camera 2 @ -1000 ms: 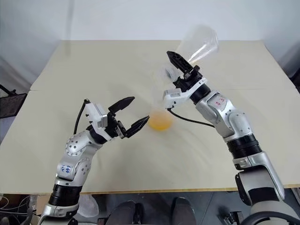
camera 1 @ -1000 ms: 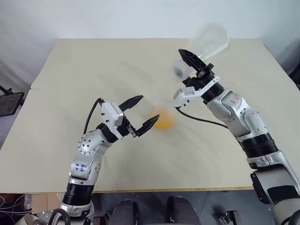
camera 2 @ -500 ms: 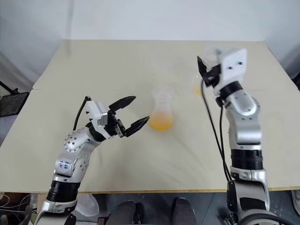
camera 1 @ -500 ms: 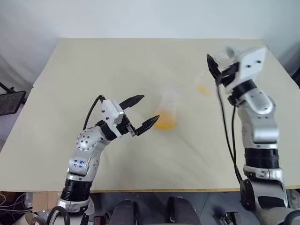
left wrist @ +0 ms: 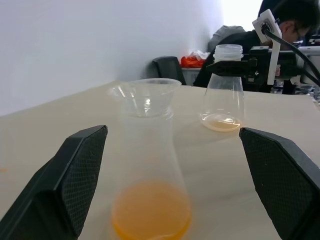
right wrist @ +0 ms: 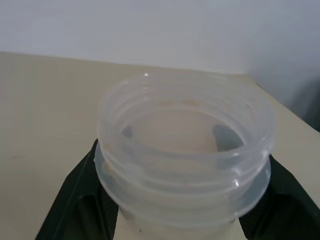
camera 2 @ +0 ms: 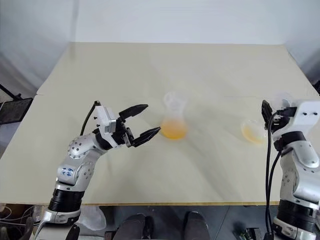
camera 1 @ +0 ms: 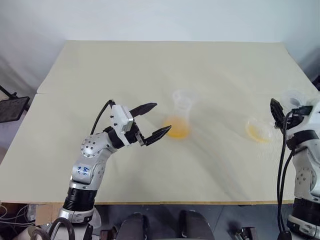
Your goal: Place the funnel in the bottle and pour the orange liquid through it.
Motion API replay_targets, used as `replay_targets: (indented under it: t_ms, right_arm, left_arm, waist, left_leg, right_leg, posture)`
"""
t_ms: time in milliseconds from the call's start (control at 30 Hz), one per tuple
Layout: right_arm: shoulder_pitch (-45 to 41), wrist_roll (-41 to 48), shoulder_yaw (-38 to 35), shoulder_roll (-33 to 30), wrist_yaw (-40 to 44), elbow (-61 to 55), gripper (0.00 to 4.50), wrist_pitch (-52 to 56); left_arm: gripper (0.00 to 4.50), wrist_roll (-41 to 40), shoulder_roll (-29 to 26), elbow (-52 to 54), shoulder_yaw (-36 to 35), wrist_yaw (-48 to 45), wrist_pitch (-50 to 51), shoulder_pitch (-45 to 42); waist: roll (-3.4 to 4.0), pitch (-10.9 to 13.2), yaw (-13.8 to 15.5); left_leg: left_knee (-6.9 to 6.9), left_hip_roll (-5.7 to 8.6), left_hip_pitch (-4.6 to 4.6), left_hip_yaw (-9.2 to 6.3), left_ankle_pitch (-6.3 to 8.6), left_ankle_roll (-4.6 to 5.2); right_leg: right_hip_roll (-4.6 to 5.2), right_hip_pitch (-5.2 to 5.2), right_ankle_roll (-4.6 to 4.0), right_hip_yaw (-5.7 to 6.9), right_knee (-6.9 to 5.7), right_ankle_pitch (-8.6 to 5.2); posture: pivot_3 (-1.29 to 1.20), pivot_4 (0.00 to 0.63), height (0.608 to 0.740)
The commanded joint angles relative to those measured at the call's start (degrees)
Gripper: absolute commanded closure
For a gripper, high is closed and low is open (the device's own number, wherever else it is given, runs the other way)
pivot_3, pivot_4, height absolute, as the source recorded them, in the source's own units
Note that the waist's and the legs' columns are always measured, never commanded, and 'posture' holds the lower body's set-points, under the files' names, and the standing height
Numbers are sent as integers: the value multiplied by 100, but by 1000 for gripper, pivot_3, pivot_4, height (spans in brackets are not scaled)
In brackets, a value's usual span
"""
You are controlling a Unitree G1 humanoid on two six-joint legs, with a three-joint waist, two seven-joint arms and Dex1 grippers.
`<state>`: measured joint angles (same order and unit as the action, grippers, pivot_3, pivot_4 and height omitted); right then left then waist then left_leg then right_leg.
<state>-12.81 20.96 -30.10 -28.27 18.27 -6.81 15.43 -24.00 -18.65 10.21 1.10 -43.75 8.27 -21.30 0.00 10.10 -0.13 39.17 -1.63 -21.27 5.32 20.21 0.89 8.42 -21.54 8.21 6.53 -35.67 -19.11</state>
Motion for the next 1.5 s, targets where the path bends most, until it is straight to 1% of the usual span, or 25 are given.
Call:
replay_targets:
  t_ms: [33, 200, 267, 300, 367, 400, 667, 867, 1000, 1100, 1300, 1500]
  right_arm:
    - [111, 200, -162, 161, 39, -144, 2021, -390]
    - [255, 501, -197, 369, -23, -153, 2021, -259]
    - [313, 599, -232, 424, -50, -165, 1283, -207]
    - [333, 596, -226, 430, -73, -173, 1051, -213]
    - [355, 627, -228, 422, -93, -192, 418, -206]
    - [353, 671, -250, 423, -89, -204, 29, -206]
    - [189, 1040, -318, 249, 25, -415, 29, -126]
    - [133, 1312, -397, 56, 88, -640, 29, -109]
    - [-64, 1401, -441, -102, 349, -646, 29, -494]
    - [-217, 1464, -428, -207, 422, -603, 29, -552]
    - [-980, 1531, -65, -675, 999, -402, 29, -595]
    - [-1659, 1571, 331, -948, 1607, -228, 29, -554]
  left_arm:
    - [0, -115, -36, 136, -21, -61, 40, -76]
    - [0, -148, -82, 164, -26, -118, 149, -113]
    - [0, -155, -97, 165, -49, -133, 177, -127]
    - [0, -161, -109, 162, -64, -141, 189, -136]
    - [0, -172, -126, 173, -85, -143, 220, -143]
    - [0, -173, -134, 181, -91, -146, 230, -139]
    - [0, -202, -183, 138, -160, -128, 293, -195]
    - [0, -285, -273, 204, -239, -170, 399, -79]
    - [0, -357, -385, 163, -326, -223, 499, -58]
    - [0, -438, -441, 145, -399, -231, 604, -44]
    - [0, -587, -665, 48, -696, -317, 703, 5]
    - [0, -651, -898, 178, -878, -382, 819, 244]
  waist:
    - [0, 0, -3]
    - [0, 0, 5]
    - [0, 0, 2]
    - [0, 0, 3]
    - [1, 0, 7]
    - [1, 0, 7]
    - [1, 0, 8]
    - [1, 0, 16]
    - [1, 0, 13]
    - [1, 0, 11]
    - [2, 1, 5]
    - [1, 1, 4]
  left_leg:
    - [0, -1, 2, 1, -1, -1]
    - [0, -1, 2, 0, -1, -2]
    - [0, -2, 3, -1, -1, -2]
    - [0, -2, 4, 0, -1, -2]
    - [0, -1, 3, 0, -1, -2]
    - [0, -1, 3, 1, -1, -1]
    - [0, -1, 3, 1, -1, -1]
    - [0, -1, 2, 0, -1, -1]
    - [0, -1, 3, 0, -1, -1]
    - [0, -1, 3, 0, -1, -1]
    - [0, -1, 2, 1, -1, -1]
    - [0, -3, 3, -1, -1, -1]
  right_leg:
    - [-1, 0, 0, -2, 0, 0]
    - [-2, 0, 0, -5, -1, 0]
    - [-2, 0, 0, -5, -1, 0]
    - [-2, 1, 0, -5, -2, 0]
    - [-2, 1, 0, -7, -2, 0]
    - [-1, 0, 0, -8, -1, 0]
    - [-1, 0, 0, -8, -1, 0]
    - [1, 0, 0, -8, -1, 0]
    - [1, 0, 0, -8, -1, 0]
    - [0, 0, 0, -7, -2, 0]
    - [1, 0, 0, -8, -1, 0]
    - [1, -1, 0, -5, -2, 0]
  posture:
    - [0, 150, 740]
    - [0, 150, 740]
    - [0, 150, 740]
    - [0, 150, 740]
    - [0, 150, 740]
    - [0, 150, 740]
    - [0, 150, 740]
    - [0, 150, 740]
    - [0, 150, 740]
    - [0, 150, 740]
    - [0, 150, 740]
    - [0, 150, 740]
